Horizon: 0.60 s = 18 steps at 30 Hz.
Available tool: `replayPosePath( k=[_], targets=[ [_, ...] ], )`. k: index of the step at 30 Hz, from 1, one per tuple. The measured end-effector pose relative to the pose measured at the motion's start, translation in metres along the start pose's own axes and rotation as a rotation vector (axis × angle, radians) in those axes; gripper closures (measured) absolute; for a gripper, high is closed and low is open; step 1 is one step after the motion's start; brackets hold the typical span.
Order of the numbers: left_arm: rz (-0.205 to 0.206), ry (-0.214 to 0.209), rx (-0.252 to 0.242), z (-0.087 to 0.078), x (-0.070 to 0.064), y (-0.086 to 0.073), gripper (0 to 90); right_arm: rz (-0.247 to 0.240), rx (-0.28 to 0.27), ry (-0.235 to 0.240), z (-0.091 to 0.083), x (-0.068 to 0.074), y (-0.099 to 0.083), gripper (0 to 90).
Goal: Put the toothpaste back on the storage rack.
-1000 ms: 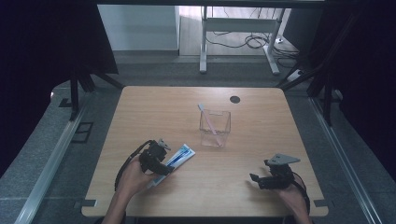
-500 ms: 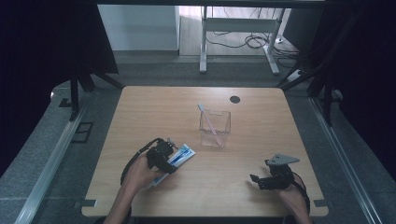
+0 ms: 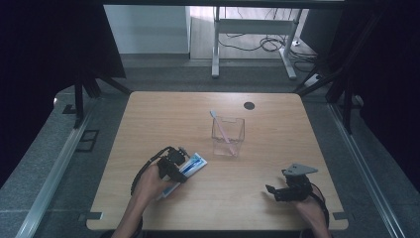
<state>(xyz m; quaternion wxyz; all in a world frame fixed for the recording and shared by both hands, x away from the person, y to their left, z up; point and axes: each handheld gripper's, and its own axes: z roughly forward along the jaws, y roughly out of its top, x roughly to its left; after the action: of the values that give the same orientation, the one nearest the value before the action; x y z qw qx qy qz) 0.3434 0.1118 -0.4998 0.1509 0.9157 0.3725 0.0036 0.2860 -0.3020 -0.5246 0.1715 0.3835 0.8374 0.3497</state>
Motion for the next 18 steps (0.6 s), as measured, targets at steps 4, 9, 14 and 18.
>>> replayPosePath(
  k=[4,9,14,18],
  targets=[
    [0.001,-0.009,-0.024,-0.004,0.001,-0.003,68.8,-0.002,0.003,-0.001,0.0,0.0,0.0,11.6],
    [-0.006,-0.033,-0.058,-0.007,0.004,-0.008,72.5,-0.001,0.005,-0.001,0.0,0.0,0.0,12.0],
    [-0.007,-0.037,-0.089,-0.012,0.006,-0.011,73.0,0.001,0.003,-0.001,0.0,0.0,0.0,12.1],
    [-0.007,-0.037,-0.124,-0.018,0.005,-0.012,73.0,0.002,0.003,0.002,0.0,0.0,-0.001,12.1]
  ],
)
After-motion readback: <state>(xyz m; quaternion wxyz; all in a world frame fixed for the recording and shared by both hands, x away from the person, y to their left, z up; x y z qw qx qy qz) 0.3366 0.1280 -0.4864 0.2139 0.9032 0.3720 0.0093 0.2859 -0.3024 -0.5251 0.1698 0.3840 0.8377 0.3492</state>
